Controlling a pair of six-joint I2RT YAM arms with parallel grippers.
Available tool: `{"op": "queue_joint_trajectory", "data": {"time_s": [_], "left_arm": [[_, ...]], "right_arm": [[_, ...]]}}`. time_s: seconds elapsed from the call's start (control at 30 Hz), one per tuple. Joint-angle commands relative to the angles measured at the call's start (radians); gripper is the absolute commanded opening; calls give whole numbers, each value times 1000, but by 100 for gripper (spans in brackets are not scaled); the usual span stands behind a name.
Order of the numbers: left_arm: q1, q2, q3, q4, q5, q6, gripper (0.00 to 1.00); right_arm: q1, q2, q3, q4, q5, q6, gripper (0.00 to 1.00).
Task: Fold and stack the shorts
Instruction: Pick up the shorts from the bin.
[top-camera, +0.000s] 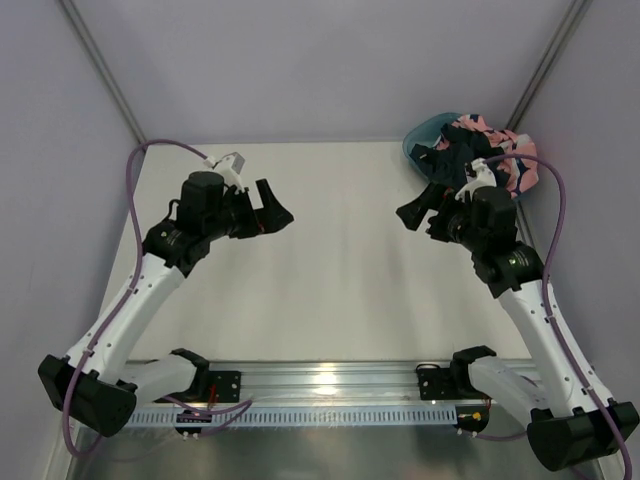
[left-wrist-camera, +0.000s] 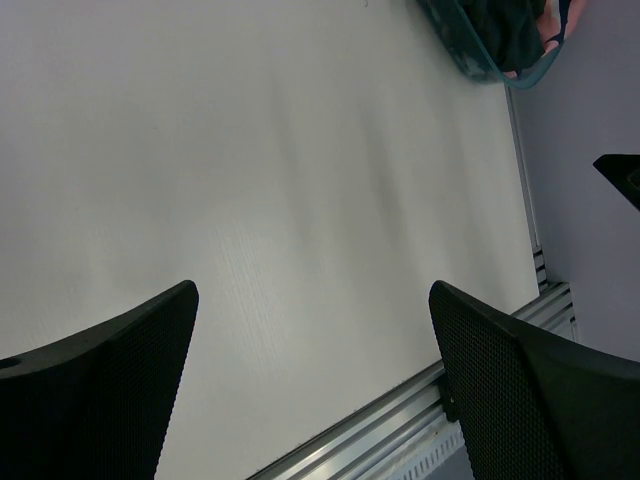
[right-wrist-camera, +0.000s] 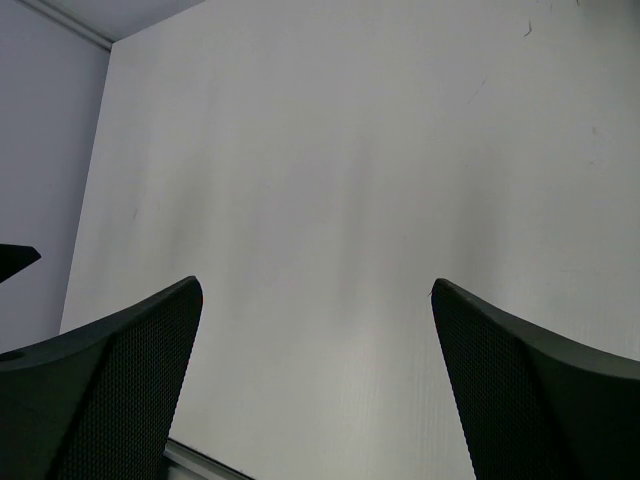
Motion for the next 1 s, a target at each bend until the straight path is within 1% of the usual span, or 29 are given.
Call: {"op": "queue_joint_trajectory", "data": {"time_s": [0.0, 0.1, 0.17, 0.3, 0.33, 0.4, 0.43, 0.5, 0.53, 0.57, 0.63, 0.67, 0.7, 0.73, 0.77, 0.87, 0.97], "left_arm": [[2, -46, 11, 15, -5, 39, 99], [3, -62, 25, -3, -8, 56, 99], [2, -74, 23, -2, -2, 63, 99], [2, -92, -12, 40, 50, 46, 99], [2, -94, -24, 47, 67, 39, 99], [2, -103, -44, 95, 119, 10, 99], [2, -106, -67, 112, 134, -1, 99], [2, -111, -83, 152, 157, -24, 99], [2, -109, -86, 153, 159, -27, 99], [2, -109, -86, 152, 160, -29, 99], [2, -108, -84, 149, 147, -21, 99], [2, -108, -84, 147, 141, -18, 99], [2, -103, -87, 149, 133, -18, 99], [2, -100, -89, 153, 134, -18, 99], [2, -97, -93, 156, 137, -20, 99], [2, -69, -102, 172, 153, -23, 99], [2, -34, -110, 189, 156, -26, 99]], "right_arm": [[4, -29, 35, 63, 15, -4, 99], [4, -13, 61, 45, 73, -12, 99], [2, 6, 98, 20, 100, -56, 99], [2, 60, 159, 42, 243, -134, 99], [-1, 109, 175, 75, 334, -160, 100], [-13, 177, 233, 109, 436, -232, 100], [-45, 253, 258, 134, 514, -252, 99], [-96, 331, 337, 144, 538, -286, 98], [-154, 408, 359, 158, 532, -288, 97], [-180, 445, 392, 167, 518, -286, 94], [-243, 514, 419, 210, 463, -294, 89], [-281, 589, 445, 220, 419, -304, 88], [-298, 629, 465, 218, 404, -321, 88], [-314, 673, 527, 191, 386, -328, 88], [-343, 762, 561, 169, 322, -332, 88], [-377, 896, 641, 145, 204, -369, 84], [-384, 973, 689, 151, 186, -394, 83]]}}
